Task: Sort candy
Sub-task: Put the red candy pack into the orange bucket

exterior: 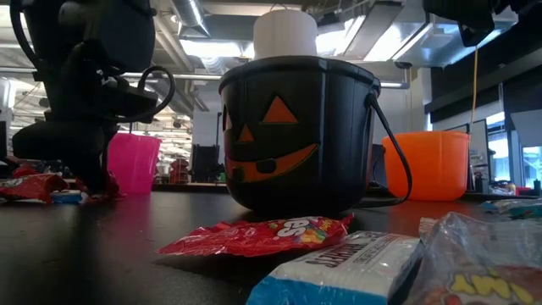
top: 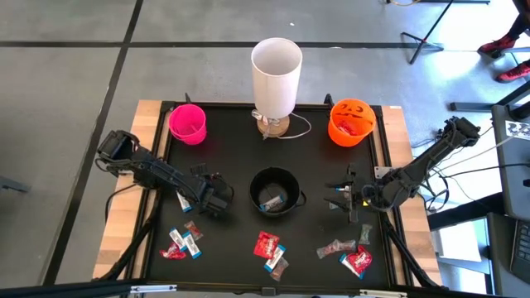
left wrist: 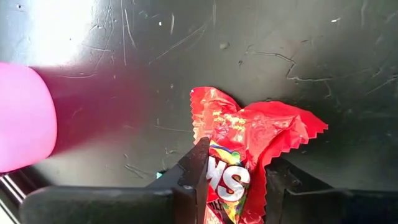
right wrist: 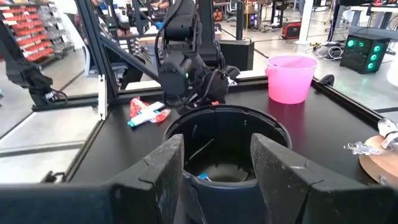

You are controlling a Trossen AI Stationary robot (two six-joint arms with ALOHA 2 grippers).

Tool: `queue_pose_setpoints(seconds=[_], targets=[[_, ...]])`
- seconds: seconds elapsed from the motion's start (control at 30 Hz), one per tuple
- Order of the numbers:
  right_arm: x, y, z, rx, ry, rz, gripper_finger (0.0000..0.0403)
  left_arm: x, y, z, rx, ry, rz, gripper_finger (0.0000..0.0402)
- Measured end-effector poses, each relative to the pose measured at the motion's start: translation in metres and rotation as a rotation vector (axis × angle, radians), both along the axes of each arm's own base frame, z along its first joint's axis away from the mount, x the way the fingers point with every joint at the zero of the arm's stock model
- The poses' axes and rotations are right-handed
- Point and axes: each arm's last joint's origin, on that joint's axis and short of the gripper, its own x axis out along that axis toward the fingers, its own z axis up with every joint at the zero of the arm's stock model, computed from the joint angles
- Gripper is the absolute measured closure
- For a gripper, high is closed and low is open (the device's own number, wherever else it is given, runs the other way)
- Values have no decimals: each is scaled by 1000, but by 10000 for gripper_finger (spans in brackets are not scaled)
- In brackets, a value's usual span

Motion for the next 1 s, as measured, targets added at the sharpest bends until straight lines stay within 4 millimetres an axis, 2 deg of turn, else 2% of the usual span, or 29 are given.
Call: queue_pose_setpoints(seconds=[0.17,0.33,0.67,0.8,1.0], targets=[[4,3,-5,-14,25,-1,217,7,-2,9,6,-22,-7,322],[5,4,-7,-14,30,-2,217,20,-5,33,58,-65,-19,322],[5,3,-6,-14,22,-38,217,39,-16,112,190,-154,-58,322],[5,1,-5,-7,5,-107,217,48,-24,148,222,-313,-87,322],[6,2,3,-19,-55,-105,217,72,-43,194,229,-611,-189,322]])
